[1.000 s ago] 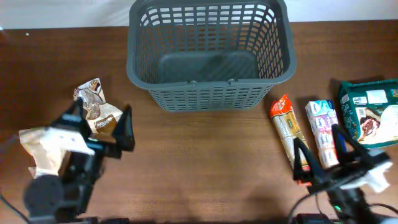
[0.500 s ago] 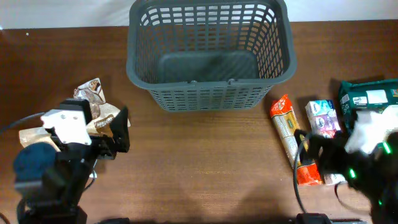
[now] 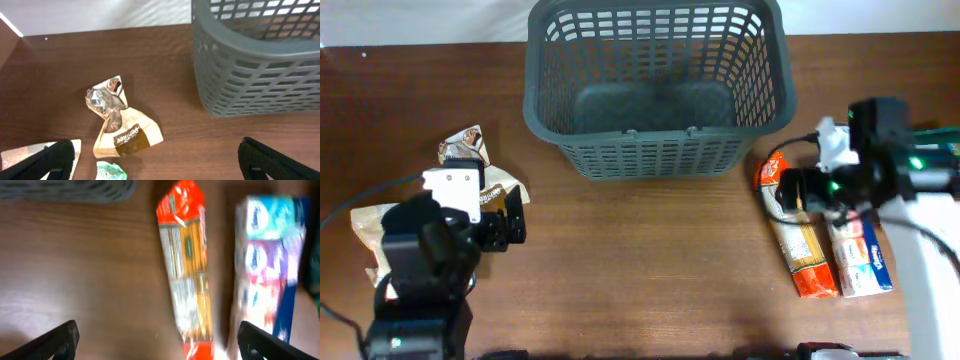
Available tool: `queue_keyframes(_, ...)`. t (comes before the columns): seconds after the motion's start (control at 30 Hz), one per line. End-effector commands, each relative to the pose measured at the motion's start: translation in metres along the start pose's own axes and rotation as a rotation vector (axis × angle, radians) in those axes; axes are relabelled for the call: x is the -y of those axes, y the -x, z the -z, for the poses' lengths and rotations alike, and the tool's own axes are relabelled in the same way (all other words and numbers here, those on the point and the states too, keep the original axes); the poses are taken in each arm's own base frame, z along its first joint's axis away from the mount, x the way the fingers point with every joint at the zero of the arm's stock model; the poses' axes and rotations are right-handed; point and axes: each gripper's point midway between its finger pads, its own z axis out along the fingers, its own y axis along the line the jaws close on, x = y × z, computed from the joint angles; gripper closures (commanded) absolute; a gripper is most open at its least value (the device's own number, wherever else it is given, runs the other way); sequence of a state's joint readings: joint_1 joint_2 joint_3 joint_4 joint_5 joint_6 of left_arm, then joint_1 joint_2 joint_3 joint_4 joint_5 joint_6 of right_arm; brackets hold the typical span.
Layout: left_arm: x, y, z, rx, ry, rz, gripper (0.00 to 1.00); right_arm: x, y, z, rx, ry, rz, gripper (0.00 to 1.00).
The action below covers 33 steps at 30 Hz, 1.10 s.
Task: Pack container
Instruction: 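Move the right gripper over the orange spaghetti pack and lower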
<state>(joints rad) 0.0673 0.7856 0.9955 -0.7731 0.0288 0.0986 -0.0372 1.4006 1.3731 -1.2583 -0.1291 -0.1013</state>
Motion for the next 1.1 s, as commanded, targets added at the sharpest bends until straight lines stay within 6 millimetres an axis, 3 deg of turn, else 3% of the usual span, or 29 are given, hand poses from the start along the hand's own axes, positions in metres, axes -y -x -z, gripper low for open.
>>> queue_keyframes(0.0, -0.003, -0.003, -0.012, -0.020, 0.015, -0.056, 0.01, 0.002, 0.010, -0.015, -0.011, 0.000, 0.133, 0.01)
queue_keyframes(0.13, -0.003, -0.007, -0.025, -0.058, 0.009, -0.099, 0.01, 0.008, 0.013, -0.031, -0.033, -0.017, 0.126, 0.01)
queue_keyframes(0.27, -0.003, -0.008, -0.042, -0.082, 0.005, -0.118, 0.01, 0.016, -0.010, -0.046, -0.109, -0.054, 0.092, 0.01)
queue_keyframes(0.47, -0.005, 0.001, -0.069, -0.074, 0.006, -0.120, 0.01, 0.013, -0.038, -0.069, -0.145, -0.034, -0.006, 0.01)
queue_keyframes(0.77, -0.008, 0.021, -0.096, -0.006, 0.018, -0.122, 0.01, 0.013, -0.036, -0.087, -0.097, -0.030, -0.073, 0.01)
queue_keyframes(1.07, -0.008, 0.015, -0.112, -0.035, 0.014, -0.141, 0.01, 0.030, -0.042, -0.112, -0.069, -0.114, -0.058, 0.01)
